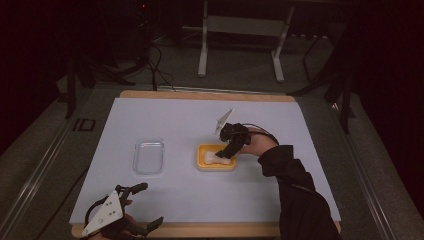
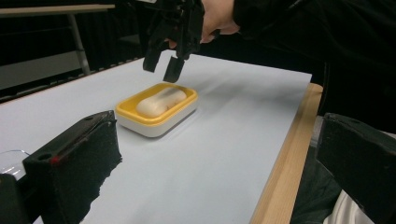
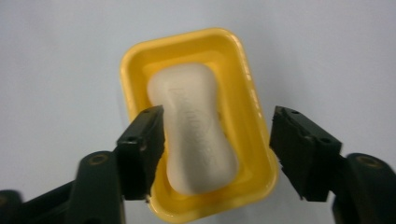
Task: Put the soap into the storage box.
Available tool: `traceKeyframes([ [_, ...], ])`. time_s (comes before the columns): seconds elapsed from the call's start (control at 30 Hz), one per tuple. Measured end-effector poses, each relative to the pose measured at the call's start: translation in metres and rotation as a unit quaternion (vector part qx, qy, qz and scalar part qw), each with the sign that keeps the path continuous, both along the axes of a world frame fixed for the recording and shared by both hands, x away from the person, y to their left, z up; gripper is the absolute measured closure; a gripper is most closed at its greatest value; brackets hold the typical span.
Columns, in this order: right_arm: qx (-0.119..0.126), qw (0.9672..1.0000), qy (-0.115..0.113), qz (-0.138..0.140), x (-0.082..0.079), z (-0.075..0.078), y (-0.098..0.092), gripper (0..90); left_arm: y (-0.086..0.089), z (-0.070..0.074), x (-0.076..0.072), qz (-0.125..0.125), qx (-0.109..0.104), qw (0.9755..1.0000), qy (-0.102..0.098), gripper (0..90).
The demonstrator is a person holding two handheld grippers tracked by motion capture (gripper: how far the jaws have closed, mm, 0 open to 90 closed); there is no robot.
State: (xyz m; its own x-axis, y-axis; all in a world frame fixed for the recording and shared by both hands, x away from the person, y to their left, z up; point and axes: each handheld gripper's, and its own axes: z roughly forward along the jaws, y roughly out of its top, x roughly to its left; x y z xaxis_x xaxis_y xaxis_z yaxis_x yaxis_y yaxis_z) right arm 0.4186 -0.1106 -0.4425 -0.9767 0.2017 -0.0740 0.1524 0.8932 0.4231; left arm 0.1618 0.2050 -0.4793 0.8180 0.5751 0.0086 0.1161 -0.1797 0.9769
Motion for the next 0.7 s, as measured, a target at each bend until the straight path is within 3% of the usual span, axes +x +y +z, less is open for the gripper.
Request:
traceKeyframes([
  [0.03,0.007,0.9997,-0.007,-0.020,0.000,0.001,-0.003,31.1,0.000,0.000,0.000,0.000,0.000,1.0000,0.000,0.0],
  [0.17,0.020,0.9986,-0.007,-0.049,-0.001,0.002,-0.009,26.7,0.000,0.000,0.000,0.001,0.000,1.0000,0.001,0.0],
  [0.2,0.025,0.9976,0.005,-0.065,0.000,0.003,-0.013,16.0,0.000,0.000,0.000,0.001,0.000,1.0000,0.001,0.0],
  [0.33,0.026,0.9966,0.005,-0.078,-0.003,0.003,-0.019,13.8,0.000,0.000,0.000,0.001,-0.001,1.0000,0.002,0.0],
  [0.5,0.048,0.9897,-0.021,-0.133,-0.014,0.003,-0.033,13.4,-0.001,0.000,0.001,-0.002,-0.001,1.0000,0.003,0.0],
  [0.53,0.048,0.9897,-0.021,-0.133,-0.014,0.003,-0.033,13.4,-0.001,0.000,0.001,-0.002,0.000,1.0000,0.003,0.0],
  [0.63,0.062,0.9844,-0.028,-0.162,-0.019,0.001,-0.043,13.3,-0.001,0.000,0.001,-0.001,-0.001,1.0000,0.004,0.0],
  [0.67,0.062,0.9844,-0.028,-0.162,-0.019,0.001,-0.043,13.3,-0.001,0.000,0.001,-0.001,-0.001,1.0000,0.004,0.0],
  [0.7,0.064,0.9802,-0.035,-0.184,-0.026,-0.002,-0.055,13.3,0.000,0.000,0.001,0.000,-0.002,1.0000,0.004,0.0],
])
